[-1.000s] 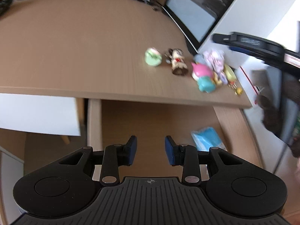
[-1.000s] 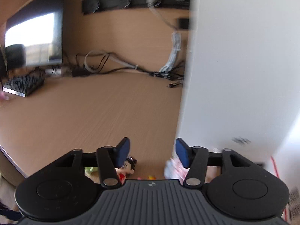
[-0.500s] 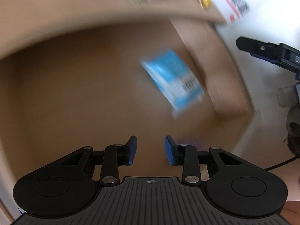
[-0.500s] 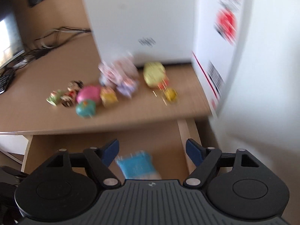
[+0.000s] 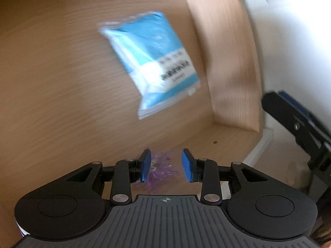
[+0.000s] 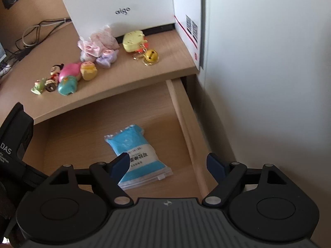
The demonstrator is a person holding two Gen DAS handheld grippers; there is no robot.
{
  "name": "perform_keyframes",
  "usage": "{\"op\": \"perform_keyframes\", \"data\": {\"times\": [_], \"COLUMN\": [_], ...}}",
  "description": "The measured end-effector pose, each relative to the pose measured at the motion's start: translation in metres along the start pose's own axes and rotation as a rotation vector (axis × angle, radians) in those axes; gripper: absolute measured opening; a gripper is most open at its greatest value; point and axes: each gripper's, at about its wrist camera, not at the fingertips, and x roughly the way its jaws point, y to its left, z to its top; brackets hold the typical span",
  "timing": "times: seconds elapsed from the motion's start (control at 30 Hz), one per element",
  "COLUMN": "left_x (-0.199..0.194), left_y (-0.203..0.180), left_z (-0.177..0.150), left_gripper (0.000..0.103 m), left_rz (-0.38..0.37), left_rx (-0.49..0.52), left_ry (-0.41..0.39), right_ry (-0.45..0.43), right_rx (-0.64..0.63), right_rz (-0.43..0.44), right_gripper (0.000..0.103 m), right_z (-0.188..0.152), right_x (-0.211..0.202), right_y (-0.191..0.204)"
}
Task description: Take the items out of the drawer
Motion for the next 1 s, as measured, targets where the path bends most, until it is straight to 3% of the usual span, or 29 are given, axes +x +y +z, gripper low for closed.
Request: {"op": "perform_keyframes", "data": {"times": [0.13, 0.3, 0.5, 0.67, 0.77, 1.0], "left_x": [0.013, 0.023, 0.016, 0.001, -0.009, -0.047], "left_y": [-0.018, -0.033, -0.036, -0.024, -0.015, 0.024], "left_z": [-0.004, -0.014, -0.028, -0.033, -0.035, -0.038], "left_gripper": [0.036, 0.036, 0.017, 0.012, 0.012, 0.012], "left_rz": [0.049, 0.215, 0.276, 0.286, 0.333, 0.358], "left_rx": [0.09, 0.225, 0.297, 0.275, 0.262, 0.168], "left_ry": [0.038, 0.015, -0.047, -0.116, -0.172, -0.263], "right_ry": [0.009, 0.001, -0.001, -0.001, -0.004, 0.0], "right_rx": [0.004, -0.024, -0.037, -0.065, -0.09, -0.141], "right_rz": [-0.005, -0.011, -0.01, -0.002, 0.003, 0.024], "right_gripper": [0.082, 0.082, 0.083, 0.083, 0.083, 0.085], "right_z": [-0.001, 0.0, 0.001, 0.003, 0.005, 0.012], "right_x": [0.002, 0.002, 0.005, 0.008, 0.008, 0.012], "right_y": [-0.002, 0.001, 0.004, 0.013, 0.021, 0.037]}}
